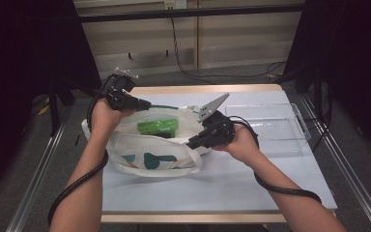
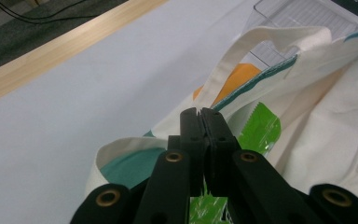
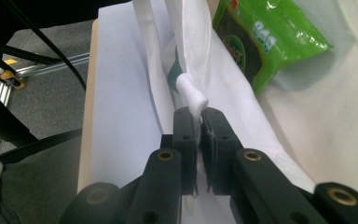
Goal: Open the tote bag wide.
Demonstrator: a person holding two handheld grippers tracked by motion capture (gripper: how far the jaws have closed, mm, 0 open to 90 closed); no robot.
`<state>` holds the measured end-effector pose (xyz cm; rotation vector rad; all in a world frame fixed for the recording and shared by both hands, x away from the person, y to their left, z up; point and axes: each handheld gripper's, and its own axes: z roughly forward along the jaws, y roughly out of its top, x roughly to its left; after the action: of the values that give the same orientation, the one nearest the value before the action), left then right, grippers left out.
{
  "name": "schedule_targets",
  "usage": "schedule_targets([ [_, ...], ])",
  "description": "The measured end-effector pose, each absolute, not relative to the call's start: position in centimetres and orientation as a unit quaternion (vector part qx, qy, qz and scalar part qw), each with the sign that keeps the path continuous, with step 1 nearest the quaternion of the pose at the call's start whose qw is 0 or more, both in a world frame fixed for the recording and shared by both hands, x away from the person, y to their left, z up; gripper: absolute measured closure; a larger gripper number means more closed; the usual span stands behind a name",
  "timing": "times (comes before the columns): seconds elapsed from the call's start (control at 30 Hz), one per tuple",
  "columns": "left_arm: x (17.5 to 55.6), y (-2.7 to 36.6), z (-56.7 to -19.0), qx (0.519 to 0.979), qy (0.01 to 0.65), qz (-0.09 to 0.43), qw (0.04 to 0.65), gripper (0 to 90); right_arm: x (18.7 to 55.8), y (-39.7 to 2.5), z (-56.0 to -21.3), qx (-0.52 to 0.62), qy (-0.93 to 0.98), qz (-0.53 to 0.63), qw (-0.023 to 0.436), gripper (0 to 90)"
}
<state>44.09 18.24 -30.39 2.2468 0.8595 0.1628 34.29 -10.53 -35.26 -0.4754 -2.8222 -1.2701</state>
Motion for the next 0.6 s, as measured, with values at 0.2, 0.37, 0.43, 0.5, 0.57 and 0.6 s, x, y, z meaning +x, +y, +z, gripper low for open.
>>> schedule_targets([
  [0.2, 44.7, 17.8, -30.2, 0.87, 0.334, 0.07, 0.355, 88.5, 34.0, -10.9, -35.6, -0.149, -0.901, -0.407, 0.015, 85.2],
  [0.37, 45.0, 17.7, -30.6, 0.868, 0.339, 0.07, 0.357, 88.6, 33.8, -11.1, -36.0, -0.148, -0.901, -0.407, 0.023, 85.3],
  [0.43, 45.2, 17.7, -30.6, 0.871, 0.332, 0.075, 0.353, 88.7, 33.7, -11.2, -36.2, -0.148, -0.901, -0.406, 0.025, 85.4],
  [0.5, 45.3, 17.7, -30.6, 0.872, 0.332, 0.076, 0.353, 88.6, 33.7, -11.3, -36.4, -0.147, -0.902, -0.404, 0.028, 85.5],
  [0.57, 45.3, 17.6, -30.7, 0.868, 0.337, 0.079, 0.355, 88.6, 33.7, -11.3, -36.5, -0.144, -0.903, -0.404, 0.03, 85.5],
  [0.6, 45.5, 17.7, -30.7, 0.872, 0.333, 0.076, 0.351, 88.6, 33.6, -11.3, -36.5, -0.144, -0.902, -0.405, 0.031, 85.5],
])
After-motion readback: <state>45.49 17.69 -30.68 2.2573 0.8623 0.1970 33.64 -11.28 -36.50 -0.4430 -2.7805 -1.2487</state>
